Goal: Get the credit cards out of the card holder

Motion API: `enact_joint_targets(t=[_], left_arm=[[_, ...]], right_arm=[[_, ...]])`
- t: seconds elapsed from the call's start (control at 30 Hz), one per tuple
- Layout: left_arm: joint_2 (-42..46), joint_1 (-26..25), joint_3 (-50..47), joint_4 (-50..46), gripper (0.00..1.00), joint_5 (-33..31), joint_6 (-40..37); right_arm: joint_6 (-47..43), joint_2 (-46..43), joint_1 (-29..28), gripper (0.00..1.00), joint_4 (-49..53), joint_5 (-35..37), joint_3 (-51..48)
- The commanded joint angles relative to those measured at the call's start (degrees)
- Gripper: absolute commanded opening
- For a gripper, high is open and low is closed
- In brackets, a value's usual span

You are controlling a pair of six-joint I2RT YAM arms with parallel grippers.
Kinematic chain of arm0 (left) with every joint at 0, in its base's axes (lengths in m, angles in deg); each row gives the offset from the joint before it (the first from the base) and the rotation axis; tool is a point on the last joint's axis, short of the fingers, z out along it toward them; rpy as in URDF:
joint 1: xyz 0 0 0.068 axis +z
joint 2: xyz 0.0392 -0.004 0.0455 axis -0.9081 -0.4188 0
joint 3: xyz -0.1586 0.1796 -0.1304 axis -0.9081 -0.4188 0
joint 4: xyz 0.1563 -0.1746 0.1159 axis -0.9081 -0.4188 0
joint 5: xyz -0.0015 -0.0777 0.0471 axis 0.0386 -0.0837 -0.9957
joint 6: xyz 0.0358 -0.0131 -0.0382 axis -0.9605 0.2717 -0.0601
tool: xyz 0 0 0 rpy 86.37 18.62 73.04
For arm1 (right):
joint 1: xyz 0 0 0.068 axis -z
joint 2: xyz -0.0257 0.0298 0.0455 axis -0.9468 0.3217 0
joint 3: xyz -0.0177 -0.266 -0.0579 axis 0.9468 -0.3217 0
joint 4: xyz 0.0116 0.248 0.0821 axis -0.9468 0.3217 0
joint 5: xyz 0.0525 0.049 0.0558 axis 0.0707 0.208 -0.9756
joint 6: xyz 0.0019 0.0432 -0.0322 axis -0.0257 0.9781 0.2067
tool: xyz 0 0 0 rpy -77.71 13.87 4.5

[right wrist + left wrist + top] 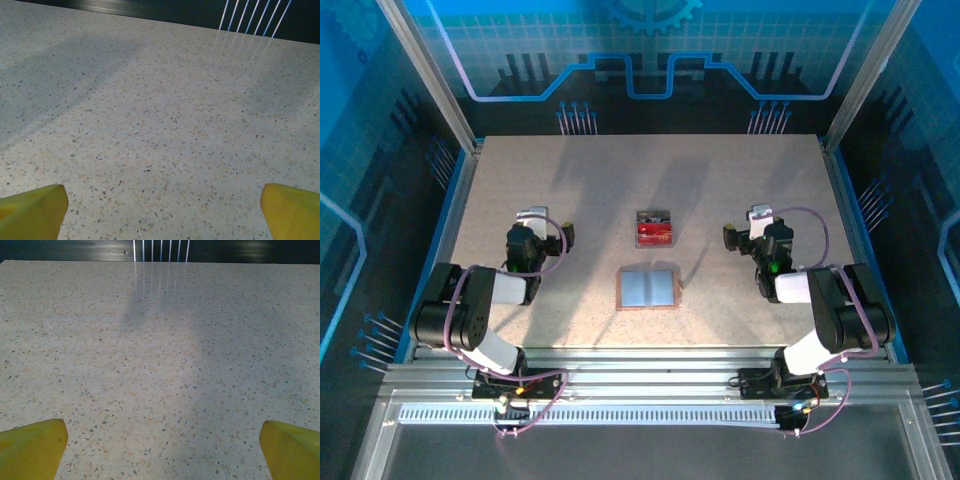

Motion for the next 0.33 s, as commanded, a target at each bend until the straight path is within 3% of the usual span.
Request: enact_joint_targets(t=[0.0, 0.3], left_arm=[[0.5, -0.2, -0.6, 2.7, 0.99, 0.3, -0.9], [0.5, -0.2, -0.5, 2.7, 0.99, 0.3, -0.9]], right_arm=[[0.6, 0.1, 0.4, 1.00, -2.7, 0.0, 0.0], [0.6, 0.1, 0.9, 1.00, -2.9, -1.3, -0.2]])
